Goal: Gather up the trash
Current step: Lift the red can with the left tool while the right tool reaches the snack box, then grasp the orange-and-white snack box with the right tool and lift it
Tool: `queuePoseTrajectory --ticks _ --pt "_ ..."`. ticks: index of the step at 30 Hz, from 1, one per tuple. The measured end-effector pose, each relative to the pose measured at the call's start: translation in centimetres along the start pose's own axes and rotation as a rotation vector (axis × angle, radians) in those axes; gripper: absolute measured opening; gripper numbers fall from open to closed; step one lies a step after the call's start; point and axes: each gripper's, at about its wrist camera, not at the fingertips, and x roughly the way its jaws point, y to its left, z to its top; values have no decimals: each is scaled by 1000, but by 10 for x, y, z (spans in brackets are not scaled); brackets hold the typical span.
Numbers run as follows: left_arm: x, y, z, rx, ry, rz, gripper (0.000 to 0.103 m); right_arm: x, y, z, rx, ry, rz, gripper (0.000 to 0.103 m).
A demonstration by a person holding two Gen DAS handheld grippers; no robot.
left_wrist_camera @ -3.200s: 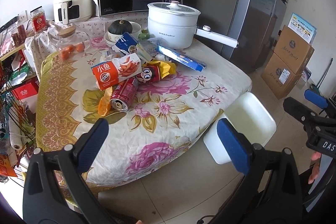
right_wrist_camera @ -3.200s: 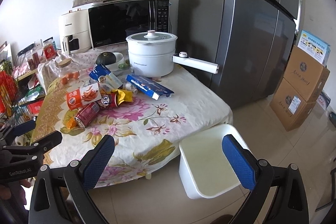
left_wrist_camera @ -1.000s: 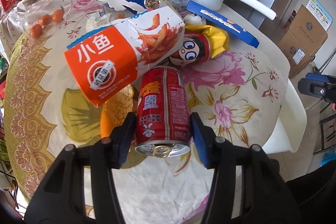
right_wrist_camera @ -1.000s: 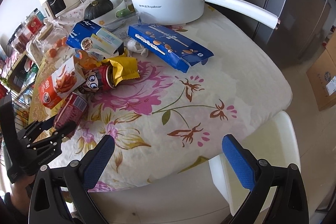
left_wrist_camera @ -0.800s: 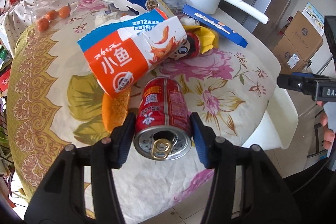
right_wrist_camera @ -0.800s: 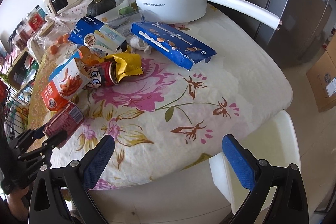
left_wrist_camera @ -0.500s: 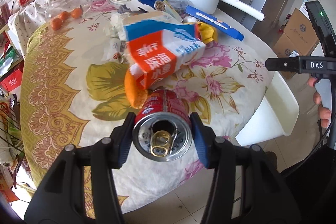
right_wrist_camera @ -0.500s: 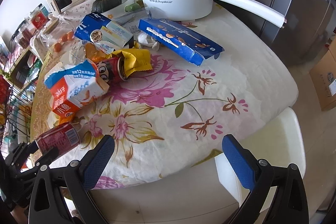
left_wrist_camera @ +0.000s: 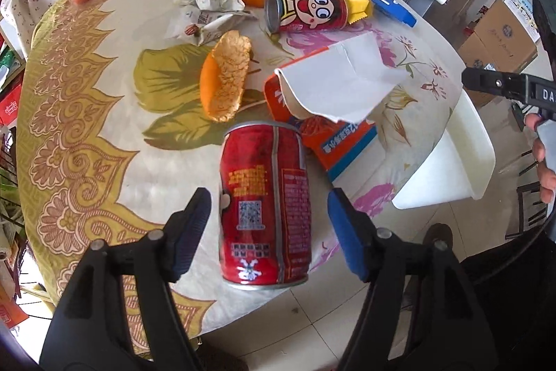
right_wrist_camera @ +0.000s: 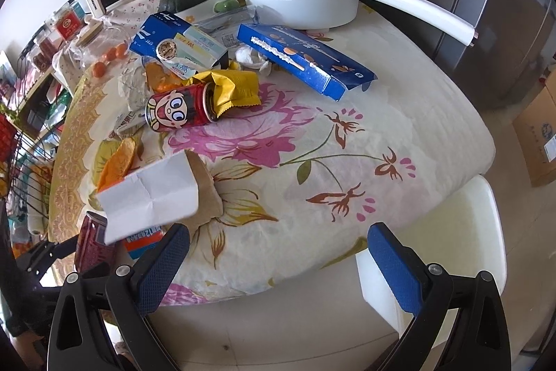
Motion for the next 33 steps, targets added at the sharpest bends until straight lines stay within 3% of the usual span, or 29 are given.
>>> queuePoseTrajectory --ticks 2,3,4,10,21,33 --pt "7 4 2 -28 15 -5 69 1 1 -1 -9 4 -7 103" --pt "10 7 2 -45 21 -16 56 2 2 -1 -11 6 -10 103" --pt "12 9 1 -58 28 -30 55 2 2 -1 -13 7 -12 103" --pt "-6 16 -4 -74 -29 -13 55 7 12 3 -20 10 0 103" --pt "-46 50 -13 -174 -147 -5 55 13 49 9 -24 23 127 103" --pt "-54 57 -14 -191 -160 -4 55 25 87 9 -21 55 204 103"
